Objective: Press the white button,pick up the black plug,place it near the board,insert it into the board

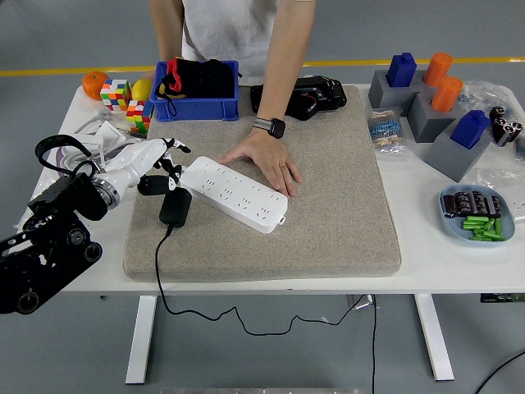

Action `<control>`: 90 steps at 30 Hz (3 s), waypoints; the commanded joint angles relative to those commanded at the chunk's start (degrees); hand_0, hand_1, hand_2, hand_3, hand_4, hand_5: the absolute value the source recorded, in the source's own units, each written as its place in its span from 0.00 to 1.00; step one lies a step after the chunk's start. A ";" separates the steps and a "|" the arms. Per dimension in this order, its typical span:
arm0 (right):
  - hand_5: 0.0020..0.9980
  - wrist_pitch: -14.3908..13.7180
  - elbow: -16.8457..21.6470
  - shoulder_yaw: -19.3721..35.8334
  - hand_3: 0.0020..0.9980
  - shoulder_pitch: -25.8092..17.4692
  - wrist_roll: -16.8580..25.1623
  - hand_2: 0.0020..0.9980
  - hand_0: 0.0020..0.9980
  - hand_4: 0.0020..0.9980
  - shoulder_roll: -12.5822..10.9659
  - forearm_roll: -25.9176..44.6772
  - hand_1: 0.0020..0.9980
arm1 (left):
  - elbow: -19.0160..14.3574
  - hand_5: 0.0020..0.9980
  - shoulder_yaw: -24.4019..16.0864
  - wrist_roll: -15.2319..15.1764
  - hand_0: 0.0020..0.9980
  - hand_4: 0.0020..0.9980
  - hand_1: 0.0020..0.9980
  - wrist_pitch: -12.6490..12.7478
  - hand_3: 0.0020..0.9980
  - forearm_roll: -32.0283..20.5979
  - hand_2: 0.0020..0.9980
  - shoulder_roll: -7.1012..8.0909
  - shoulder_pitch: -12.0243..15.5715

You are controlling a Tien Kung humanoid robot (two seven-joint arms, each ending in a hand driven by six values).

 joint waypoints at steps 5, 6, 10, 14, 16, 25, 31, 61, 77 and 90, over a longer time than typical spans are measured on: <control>0.42 0.01 0.10 -0.14 0.68 -0.03 0.02 0.71 0.75 0.73 0.03 -0.09 0.73 | -1.01 0.73 -1.19 2.16 0.87 1.00 0.96 2.22 1.00 2.74 0.98 -1.70 4.05; 0.42 0.01 0.15 -0.18 0.68 -0.04 0.02 0.71 0.75 0.73 0.04 -0.13 0.73 | -1.04 0.73 -1.23 2.46 0.87 1.00 0.96 2.50 1.00 2.96 0.98 -2.06 4.70; 0.42 0.00 0.30 -0.33 0.68 -0.12 0.04 0.71 0.75 0.73 0.08 -0.20 0.73 | -0.49 0.76 -1.07 4.02 0.87 1.00 0.96 3.43 1.00 4.82 0.99 -3.35 6.82; 0.42 0.01 0.22 -0.58 0.68 -0.27 0.01 0.71 0.75 0.73 0.06 -0.20 0.73 | 0.34 0.76 -0.90 5.15 0.87 1.00 0.96 5.03 1.00 7.91 0.99 -4.11 7.72; 0.42 0.02 0.14 -0.79 0.68 -0.26 -0.01 0.71 0.75 0.73 0.01 -0.15 0.73 | 1.01 0.61 -0.93 5.81 0.84 1.00 0.93 6.25 1.00 10.34 0.95 -4.60 7.95; 0.42 0.01 0.16 -1.10 0.68 -0.12 0.01 0.71 0.75 0.73 -0.10 -0.09 0.73 | 3.57 0.55 -0.22 8.13 0.77 1.00 0.89 8.25 0.97 15.61 0.91 -6.02 7.28; 0.42 0.01 0.19 -1.35 0.68 -0.09 0.02 0.71 0.75 0.73 -0.20 -0.07 0.73 | 4.69 0.49 0.56 8.46 0.69 1.00 0.83 8.13 0.95 14.88 0.87 -6.39 7.05; 0.42 0.02 0.20 -1.27 0.67 -0.44 0.06 0.71 0.75 0.73 0.19 -0.18 0.73 | 5.77 0.17 2.18 6.30 0.21 0.82 0.43 11.64 0.68 13.98 0.55 -7.12 6.78; 0.42 -0.01 0.23 -1.12 0.67 -0.37 0.11 0.71 0.75 0.73 0.23 -0.33 0.73 | 6.98 0.00 2.09 1.71 0.15 0.48 0.26 14.24 0.52 13.73 0.32 -7.18 6.62; 0.42 -0.04 0.25 -1.15 0.67 -0.46 0.12 0.71 0.75 0.73 0.17 -0.29 0.73 | 4.48 0.00 2.97 0.52 0.14 0.42 0.25 14.44 0.50 10.97 0.29 -6.91 3.67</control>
